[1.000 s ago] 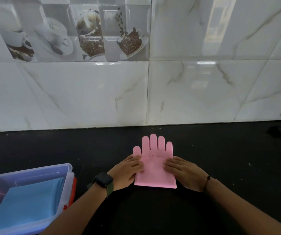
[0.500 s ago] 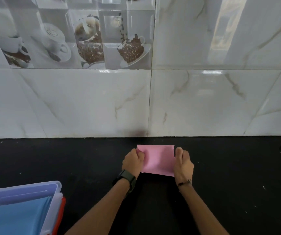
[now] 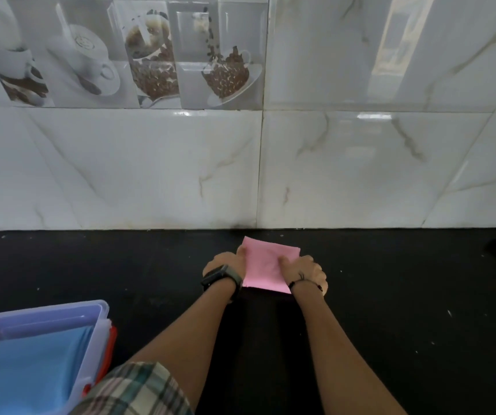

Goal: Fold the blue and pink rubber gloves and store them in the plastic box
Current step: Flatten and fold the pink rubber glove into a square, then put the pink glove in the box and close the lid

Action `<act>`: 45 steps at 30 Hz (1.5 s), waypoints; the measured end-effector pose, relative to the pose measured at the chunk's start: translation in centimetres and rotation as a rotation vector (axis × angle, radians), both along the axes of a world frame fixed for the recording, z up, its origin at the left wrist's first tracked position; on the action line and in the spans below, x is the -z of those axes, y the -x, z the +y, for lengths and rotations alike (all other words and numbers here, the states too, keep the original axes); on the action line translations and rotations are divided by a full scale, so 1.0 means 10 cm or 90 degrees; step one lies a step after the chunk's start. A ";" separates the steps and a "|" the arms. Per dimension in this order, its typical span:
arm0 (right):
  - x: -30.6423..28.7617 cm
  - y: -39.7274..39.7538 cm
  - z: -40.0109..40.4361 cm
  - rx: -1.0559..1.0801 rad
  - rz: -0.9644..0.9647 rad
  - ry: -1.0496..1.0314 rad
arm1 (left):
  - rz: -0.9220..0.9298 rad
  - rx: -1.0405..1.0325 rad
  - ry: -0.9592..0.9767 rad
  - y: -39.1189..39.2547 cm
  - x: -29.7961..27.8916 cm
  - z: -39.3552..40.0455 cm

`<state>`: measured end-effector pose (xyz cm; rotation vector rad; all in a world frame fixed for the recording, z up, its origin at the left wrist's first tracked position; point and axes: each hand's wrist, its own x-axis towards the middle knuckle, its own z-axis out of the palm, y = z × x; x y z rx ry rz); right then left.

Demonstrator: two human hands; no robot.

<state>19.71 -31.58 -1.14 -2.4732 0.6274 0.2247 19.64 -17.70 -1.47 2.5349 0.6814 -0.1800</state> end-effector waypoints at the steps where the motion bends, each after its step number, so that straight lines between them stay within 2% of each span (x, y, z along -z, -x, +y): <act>1: -0.03 0.01 0.00 0.002 0.012 -0.022 | 0.031 0.016 0.055 0.03 -0.05 0.00; 4: -0.09 -0.02 -0.06 -0.010 0.049 -0.119 | 0.094 -0.036 0.372 0.08 -0.20 -0.06; 5: -0.11 -0.02 -0.09 0.004 0.069 -0.202 | 0.109 -0.062 0.457 0.08 -0.22 -0.06; 8: -0.23 0.02 -0.18 0.091 0.142 -0.484 | 0.121 -0.117 0.632 0.10 -0.20 -0.03; 10: -0.30 0.09 -0.22 0.093 0.158 -0.555 | 0.095 -0.148 0.750 0.17 -0.23 0.02; 12: -0.42 0.14 -0.19 0.073 0.143 -0.619 | 0.058 -0.127 0.841 0.27 -0.36 0.10; 14: -0.65 0.20 -0.08 0.043 0.101 -0.675 | 0.005 -0.088 0.883 0.35 -0.61 0.24; 20: -1.54 0.66 0.76 -0.131 -0.090 -0.752 | -0.170 0.024 0.884 0.98 -1.61 1.11; 24: -1.64 1.29 1.61 -0.208 -0.048 -0.797 | -0.149 -0.029 0.885 1.77 -1.73 2.08; 29: -1.24 1.96 2.50 -0.194 0.053 -0.732 | -0.064 -0.089 0.787 2.56 -1.30 2.98; 33: -0.89 2.17 2.79 -0.139 0.009 -0.561 | -0.036 -0.130 0.680 2.72 -0.93 3.18; 36: -0.69 2.18 2.86 -0.153 -0.028 -0.416 | -0.046 -0.079 0.562 2.69 -0.85 3.12; 38: -0.61 2.18 2.90 -0.182 -0.048 -0.287 | -0.043 -0.033 0.398 2.65 -0.82 3.04; 41: -0.55 2.20 2.96 -0.234 -0.063 -0.111 | -0.056 0.058 0.051 2.65 -0.71 2.85; 44: -0.46 2.22 2.98 -0.322 -0.140 0.000 | -0.181 0.201 -0.345 2.62 -0.62 2.70; 45: -0.42 2.25 2.99 -0.351 -0.180 0.068 | -0.213 0.278 -0.424 2.58 -0.61 2.69</act>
